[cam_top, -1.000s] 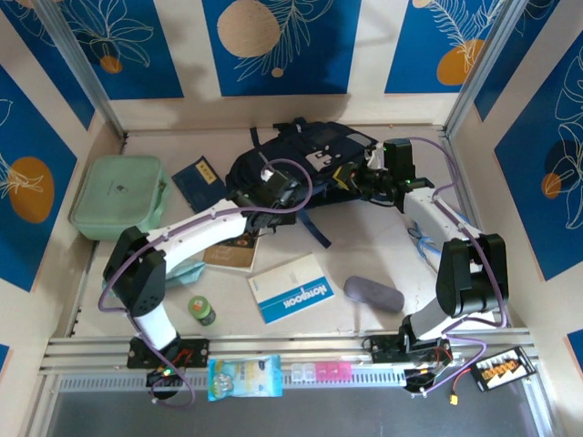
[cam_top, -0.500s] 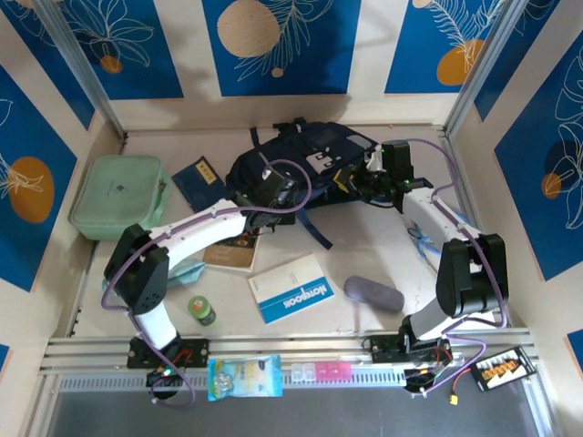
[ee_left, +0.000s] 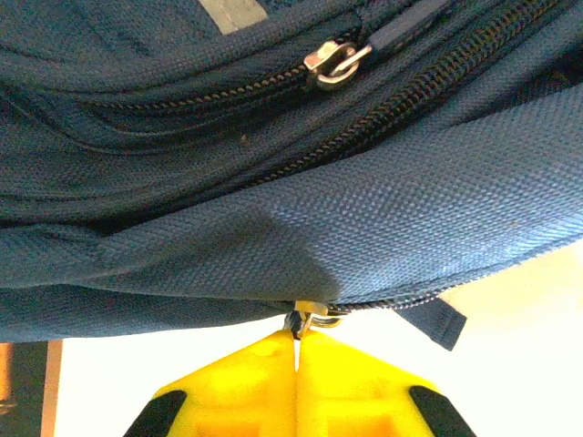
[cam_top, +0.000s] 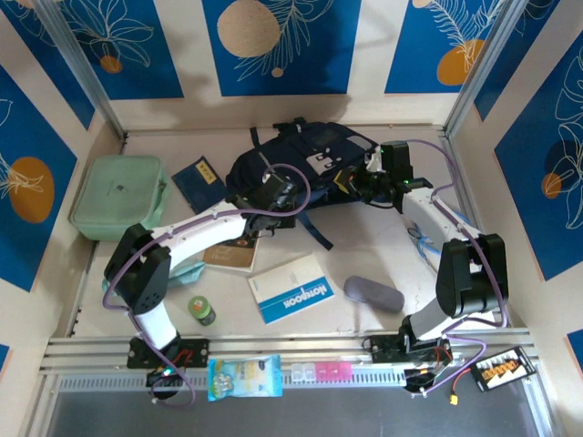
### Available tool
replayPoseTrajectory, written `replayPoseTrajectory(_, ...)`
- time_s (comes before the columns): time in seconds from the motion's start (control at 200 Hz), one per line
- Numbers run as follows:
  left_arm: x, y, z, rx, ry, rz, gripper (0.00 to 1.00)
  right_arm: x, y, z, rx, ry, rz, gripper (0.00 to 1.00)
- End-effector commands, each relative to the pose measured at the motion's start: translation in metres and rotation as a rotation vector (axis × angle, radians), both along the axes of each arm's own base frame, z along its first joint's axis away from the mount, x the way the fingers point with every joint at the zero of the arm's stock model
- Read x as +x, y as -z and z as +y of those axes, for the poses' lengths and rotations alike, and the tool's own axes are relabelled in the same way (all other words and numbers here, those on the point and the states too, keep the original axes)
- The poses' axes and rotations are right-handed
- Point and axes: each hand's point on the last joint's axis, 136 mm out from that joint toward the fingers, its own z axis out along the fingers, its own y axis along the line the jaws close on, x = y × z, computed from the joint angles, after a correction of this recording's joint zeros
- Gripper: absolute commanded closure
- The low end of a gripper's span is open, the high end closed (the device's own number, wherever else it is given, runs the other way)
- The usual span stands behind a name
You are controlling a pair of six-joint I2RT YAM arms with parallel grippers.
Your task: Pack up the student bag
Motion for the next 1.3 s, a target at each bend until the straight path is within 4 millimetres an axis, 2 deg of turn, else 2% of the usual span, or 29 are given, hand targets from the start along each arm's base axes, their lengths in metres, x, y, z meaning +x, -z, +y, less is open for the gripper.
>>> replayPoseTrajectory(0.0, -0.001, 0.004, 0.011, 0.022, 0.003, 0.006, 1.00, 0.011, -0.015, -0.015, -0.025, 0.027, -0.080, 1.00)
replayPoseTrajectory(0.175, -0.001, 0.008, 0.020, 0.021, 0.016, 0.000, 1.00, 0.013, 0.000, -0.040, -0.044, 0.069, -0.064, 1.00)
replayPoseTrajectory(0.255, 0.001, 0.009, 0.016, 0.002, 0.038, -0.006, 1.00, 0.012, -0.002, -0.039, -0.024, 0.060, -0.067, 1.00)
replayPoseTrajectory(0.32, 0.000, 0.007, 0.005, -0.037, 0.088, -0.014, 1.00, 0.012, -0.004, -0.036, -0.009, 0.051, -0.070, 1.00)
replayPoseTrajectory(0.445, -0.005, -0.002, -0.016, -0.131, 0.181, -0.028, 0.79, 0.012, -0.009, -0.031, 0.005, 0.038, -0.077, 1.00)
replayPoseTrajectory(0.505, -0.010, -0.006, -0.027, -0.190, 0.228, -0.038, 0.73, 0.012, -0.010, -0.030, 0.011, 0.037, -0.076, 1.00)
replayPoseTrajectory(0.615, -0.017, -0.008, -0.042, -0.267, 0.276, -0.043, 0.67, 0.013, -0.014, -0.028, 0.024, 0.033, -0.081, 1.00)
replayPoseTrajectory(0.78, -0.011, 0.002, -0.050, -0.274, 0.252, -0.013, 0.64, 0.014, -0.019, -0.025, 0.038, 0.028, -0.088, 1.00)
replayPoseTrajectory(0.97, -0.004, 0.009, -0.060, -0.291, 0.241, 0.006, 0.54, 0.015, -0.019, -0.021, 0.047, 0.022, -0.086, 1.00)
replayPoseTrajectory(1.055, -0.001, 0.010, -0.063, -0.297, 0.239, 0.003, 0.55, 0.015, -0.020, -0.020, 0.050, 0.019, -0.087, 1.00)
replayPoseTrajectory(1.295, 0.015, 0.004, -0.057, -0.263, 0.168, -0.053, 0.69, 0.014, -0.020, -0.018, 0.048, 0.017, -0.086, 1.00)
